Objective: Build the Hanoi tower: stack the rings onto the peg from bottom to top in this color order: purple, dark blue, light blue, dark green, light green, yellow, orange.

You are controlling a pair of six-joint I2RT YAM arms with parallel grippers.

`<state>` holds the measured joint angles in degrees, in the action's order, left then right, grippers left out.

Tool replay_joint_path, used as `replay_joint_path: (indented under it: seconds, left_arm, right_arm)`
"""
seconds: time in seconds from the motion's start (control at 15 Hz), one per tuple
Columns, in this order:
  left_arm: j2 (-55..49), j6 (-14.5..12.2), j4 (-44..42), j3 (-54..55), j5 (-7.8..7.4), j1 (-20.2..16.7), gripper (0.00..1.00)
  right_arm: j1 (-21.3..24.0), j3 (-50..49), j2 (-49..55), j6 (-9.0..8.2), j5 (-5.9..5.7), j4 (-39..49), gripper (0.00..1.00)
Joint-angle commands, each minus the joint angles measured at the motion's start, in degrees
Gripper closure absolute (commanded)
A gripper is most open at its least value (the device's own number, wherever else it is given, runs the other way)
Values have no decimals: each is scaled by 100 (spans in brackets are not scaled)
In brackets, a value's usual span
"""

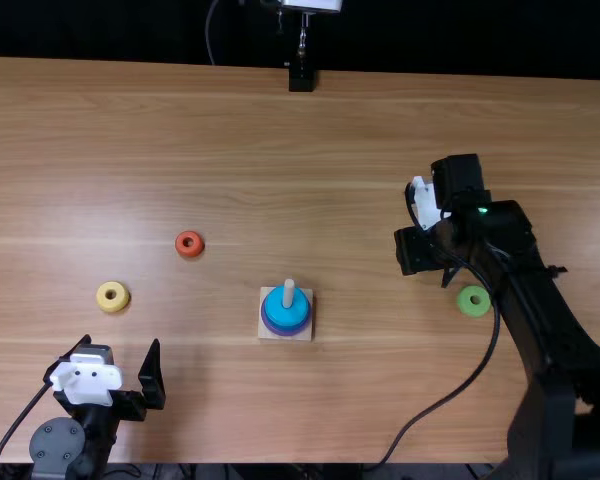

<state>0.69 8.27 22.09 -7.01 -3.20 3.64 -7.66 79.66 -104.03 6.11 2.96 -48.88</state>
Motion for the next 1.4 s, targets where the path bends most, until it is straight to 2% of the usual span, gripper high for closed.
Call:
replay_joint_path:
  seconds: [0.0,0.13,0.53,0.67,0.73,0.8,0.93,1.2,1.27,1.33]
  left_arm:
    - [-69,-36,59,305,-38,-65,0]
    - [-69,-36,59,305,-38,-65,0]
    - [-69,-36,59,305,-38,-65,0]
    - [-69,-36,59,305,-38,-65,0]
    - [-69,-36,59,305,-38,-65,0]
    - [-69,-36,59,305,-38,-65,0]
    - [-69,-36,59,305,-38,-65,0]
    - [-69,-36,59,305,-38,-65,0]
    - [-69,-36,59,305,-38,-65,0]
    - [-69,-36,59,305,-38,-65,0]
  right_arm:
    - [-227,305,366,54,20,-138,100]
    - [-473,481,673,54,20,-676,100]
    - [-1739,841,1508,22,31,-1457,100]
    - [-2169,1148,1579,43,73,-1973,100]
    - [-2363,1289,1579,22,189,-2047,100]
    - [-2486,1430,1579,1,305,-2047,100]
    - [-2644,1702,1561,-10,305,-2037,100]
    - [-2679,2054,1535,-31,305,-1994,100]
    - [-2767,2063,1526,-136,305,-1963,100]
    - [-2820,2142,1508,-337,305,-1952,100]
